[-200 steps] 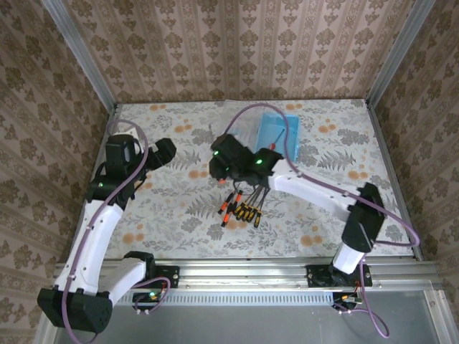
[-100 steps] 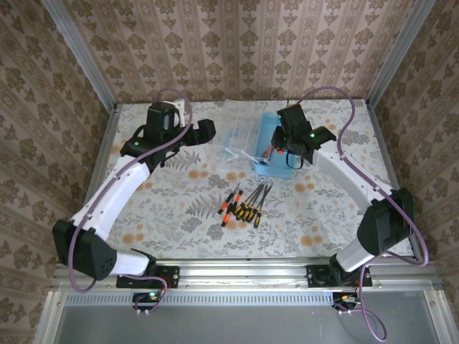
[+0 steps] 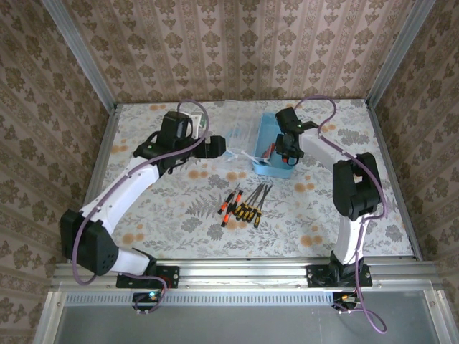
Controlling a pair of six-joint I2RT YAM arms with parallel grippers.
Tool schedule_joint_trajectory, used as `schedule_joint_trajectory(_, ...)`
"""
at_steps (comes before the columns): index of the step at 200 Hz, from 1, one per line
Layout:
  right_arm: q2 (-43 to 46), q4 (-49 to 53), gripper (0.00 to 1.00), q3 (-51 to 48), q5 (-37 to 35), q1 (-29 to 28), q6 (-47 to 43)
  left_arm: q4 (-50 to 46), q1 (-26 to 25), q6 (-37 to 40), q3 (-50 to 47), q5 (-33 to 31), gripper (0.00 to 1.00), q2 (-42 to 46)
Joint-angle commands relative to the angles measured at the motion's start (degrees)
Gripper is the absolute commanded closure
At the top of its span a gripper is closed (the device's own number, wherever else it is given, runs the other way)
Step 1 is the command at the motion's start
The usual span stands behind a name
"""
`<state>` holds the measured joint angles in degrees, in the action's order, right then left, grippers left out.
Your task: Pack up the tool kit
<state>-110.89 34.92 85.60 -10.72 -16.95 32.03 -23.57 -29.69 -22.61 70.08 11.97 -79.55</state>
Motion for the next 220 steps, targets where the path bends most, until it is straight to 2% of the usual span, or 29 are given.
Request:
schedule_joint_trajectory(1, -2.8, 2.2, 0.75, 4.1, -1.9, 0.3, -1.2, 1.2, -1.5, 1.6, -1.4, -6.6, 0.01, 3.0)
schedule_joint_trajectory(48, -6.9, 4.3, 0.75, 7.0, -4.4, 0.4, -0.6, 0.8, -1.7, 0.7, -1.5, -8.0, 0.01, 3.2)
schedule_joint_trajectory(84, -8.4, 3.6, 0.73, 6.4, -2.1, 0.8, 0.3, 1.1, -1.8, 0.3, -1.6, -7.7, 0.01, 3.1)
schedule_joint_trajectory(126, -8.1, 4.7, 0.59, 7.2, -0.7, 1.0, -0.2, 1.1, -1.8, 0.4, -1.6, -7.8, 0.01, 3.0)
schedule_joint_trajectory(172, -4.3, 6.5, 0.55, 8.6, -0.6, 1.0, -1.3, 1.1, -1.8, 0.4, -1.6, -7.6, 0.01, 2.9)
schedule_joint_trajectory(220, 5.4, 7.2, 0.54, 6.3, 0.3, 0.2, -1.5, 0.8, -1.8, 0.3, -1.5, -8.4, 0.01, 3.1)
